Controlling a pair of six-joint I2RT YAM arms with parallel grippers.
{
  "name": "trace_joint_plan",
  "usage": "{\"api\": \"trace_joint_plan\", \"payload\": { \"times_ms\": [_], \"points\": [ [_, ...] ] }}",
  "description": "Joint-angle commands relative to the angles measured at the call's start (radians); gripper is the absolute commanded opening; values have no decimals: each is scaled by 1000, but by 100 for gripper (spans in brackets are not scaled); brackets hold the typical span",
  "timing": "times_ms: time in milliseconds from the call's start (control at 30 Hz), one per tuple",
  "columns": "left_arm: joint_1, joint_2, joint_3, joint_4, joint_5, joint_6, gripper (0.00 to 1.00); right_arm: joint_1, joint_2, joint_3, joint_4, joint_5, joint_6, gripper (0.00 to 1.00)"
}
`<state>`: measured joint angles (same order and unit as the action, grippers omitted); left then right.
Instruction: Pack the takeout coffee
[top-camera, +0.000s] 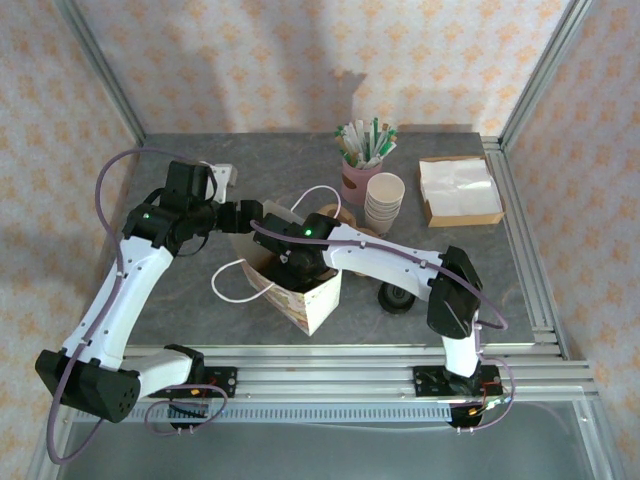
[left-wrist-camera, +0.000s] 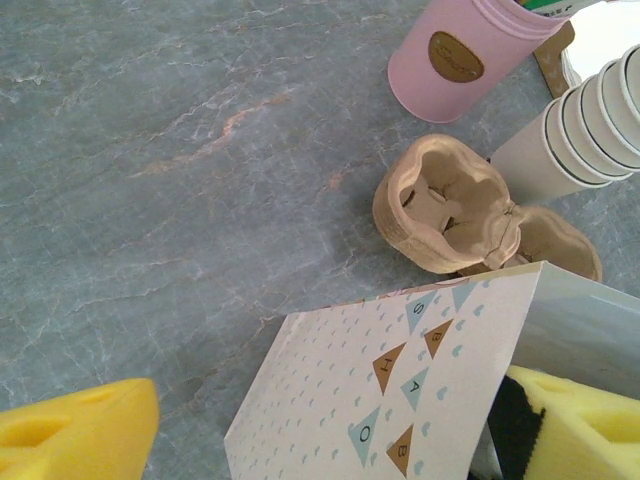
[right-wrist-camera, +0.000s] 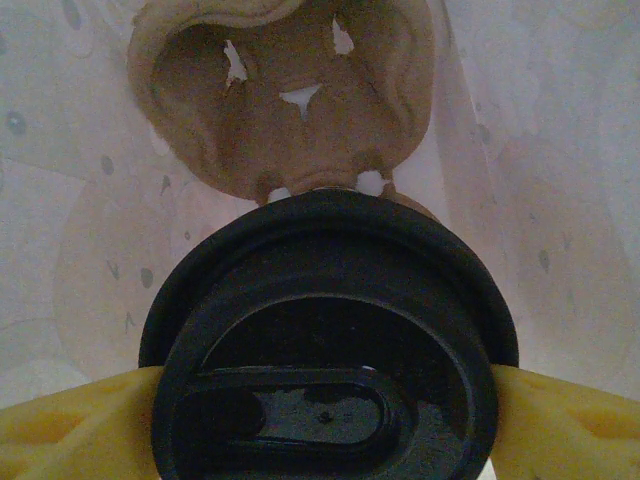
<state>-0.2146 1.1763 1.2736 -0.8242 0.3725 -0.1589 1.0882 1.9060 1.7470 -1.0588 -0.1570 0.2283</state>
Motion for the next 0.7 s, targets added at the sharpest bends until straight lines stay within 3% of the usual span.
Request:
{"api": "trace_joint_plan", "payload": {
  "times_ms": [0, 200, 433, 667],
  "points": [
    [-6, -11, 29, -30, -27, -4, 87, 12, -22, 12, -52, 8, 11, 79],
    [-6, -10, 33, -32, -28, -4, 87, 12, -22, 14, -56, 5, 12, 80],
    [-10, -8, 37, -32, -28, -5, 89, 12, -32, 23, -63, 10, 12, 90],
    [-17, -7, 37, -29, -28, -9, 89, 12, -60, 40, -63, 12, 23, 90]
  ]
}}
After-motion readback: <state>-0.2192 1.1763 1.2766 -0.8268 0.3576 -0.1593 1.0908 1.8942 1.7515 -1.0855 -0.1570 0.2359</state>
